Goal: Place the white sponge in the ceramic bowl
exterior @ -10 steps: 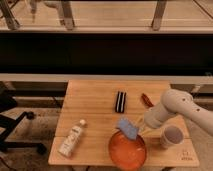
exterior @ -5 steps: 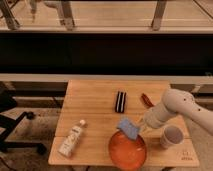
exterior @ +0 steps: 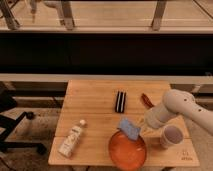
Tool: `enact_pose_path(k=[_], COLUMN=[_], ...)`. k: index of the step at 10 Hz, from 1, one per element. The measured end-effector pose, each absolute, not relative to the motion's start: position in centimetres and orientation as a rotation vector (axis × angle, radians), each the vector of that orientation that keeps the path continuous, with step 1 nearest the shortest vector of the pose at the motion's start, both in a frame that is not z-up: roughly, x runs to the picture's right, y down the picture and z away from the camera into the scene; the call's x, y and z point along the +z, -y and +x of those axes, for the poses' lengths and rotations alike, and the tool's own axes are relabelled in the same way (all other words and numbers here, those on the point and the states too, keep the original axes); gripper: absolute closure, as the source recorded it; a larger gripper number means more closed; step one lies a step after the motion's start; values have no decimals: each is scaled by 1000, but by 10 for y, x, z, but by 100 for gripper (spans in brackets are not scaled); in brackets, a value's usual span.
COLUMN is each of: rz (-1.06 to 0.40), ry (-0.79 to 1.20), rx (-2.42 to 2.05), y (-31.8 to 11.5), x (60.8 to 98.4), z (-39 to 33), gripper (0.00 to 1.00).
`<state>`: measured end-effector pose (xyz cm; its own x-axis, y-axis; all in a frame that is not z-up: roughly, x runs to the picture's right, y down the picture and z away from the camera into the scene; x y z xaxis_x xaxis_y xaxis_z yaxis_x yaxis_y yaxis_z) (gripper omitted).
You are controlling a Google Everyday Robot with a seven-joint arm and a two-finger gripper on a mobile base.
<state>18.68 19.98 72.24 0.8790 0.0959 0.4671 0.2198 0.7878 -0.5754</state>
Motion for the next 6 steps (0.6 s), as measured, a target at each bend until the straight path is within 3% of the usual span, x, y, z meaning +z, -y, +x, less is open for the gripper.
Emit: enact_pose_path(k=[6], rz=[-664], ry=[495], rx=[-74], y=[-201], x=[721], z=[189], gripper=[99])
